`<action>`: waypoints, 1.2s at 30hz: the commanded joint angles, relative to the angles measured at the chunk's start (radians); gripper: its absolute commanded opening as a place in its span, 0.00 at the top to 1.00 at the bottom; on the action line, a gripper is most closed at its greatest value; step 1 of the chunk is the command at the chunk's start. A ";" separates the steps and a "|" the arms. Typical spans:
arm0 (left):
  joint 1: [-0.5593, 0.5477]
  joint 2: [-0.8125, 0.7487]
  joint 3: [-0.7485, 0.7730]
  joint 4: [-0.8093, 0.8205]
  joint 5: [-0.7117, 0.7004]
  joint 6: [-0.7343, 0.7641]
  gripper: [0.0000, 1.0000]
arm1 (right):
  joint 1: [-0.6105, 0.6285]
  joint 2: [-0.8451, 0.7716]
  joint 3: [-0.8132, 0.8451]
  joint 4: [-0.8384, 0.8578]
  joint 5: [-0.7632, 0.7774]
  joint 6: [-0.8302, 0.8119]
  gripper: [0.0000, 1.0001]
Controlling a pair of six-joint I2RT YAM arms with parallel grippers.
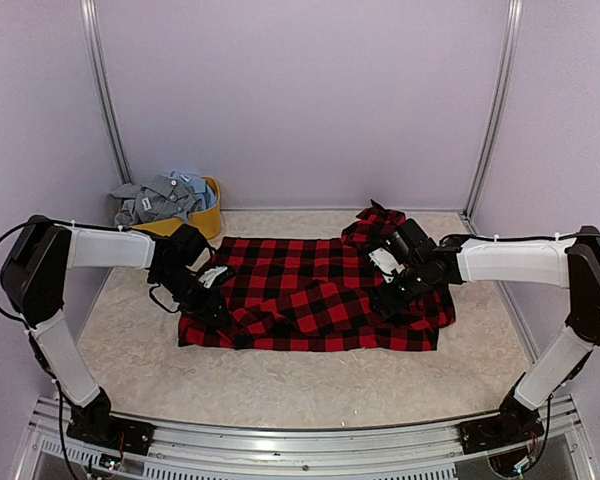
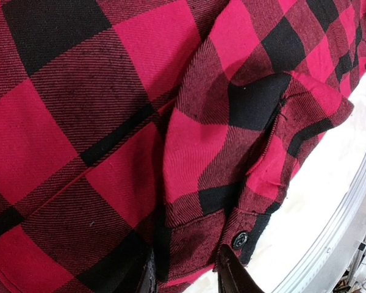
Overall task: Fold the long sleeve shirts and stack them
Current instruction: Fold the sleeve of the 1/3-folded shirt.
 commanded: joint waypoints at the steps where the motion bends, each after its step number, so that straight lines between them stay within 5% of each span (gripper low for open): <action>1: 0.004 0.014 -0.017 0.024 0.011 -0.002 0.68 | -0.007 0.013 0.001 0.010 -0.014 0.008 0.30; 15: 0.000 0.034 -0.033 0.030 -0.015 -0.013 0.73 | -0.008 0.026 -0.011 0.018 -0.019 0.005 0.31; 24: 0.004 0.020 -0.022 0.024 0.008 -0.001 1.00 | -0.007 0.036 -0.006 0.016 -0.013 0.004 0.31; 36: 0.020 -0.058 0.067 -0.106 -0.088 0.012 1.00 | -0.009 0.011 0.015 -0.028 0.098 -0.010 0.31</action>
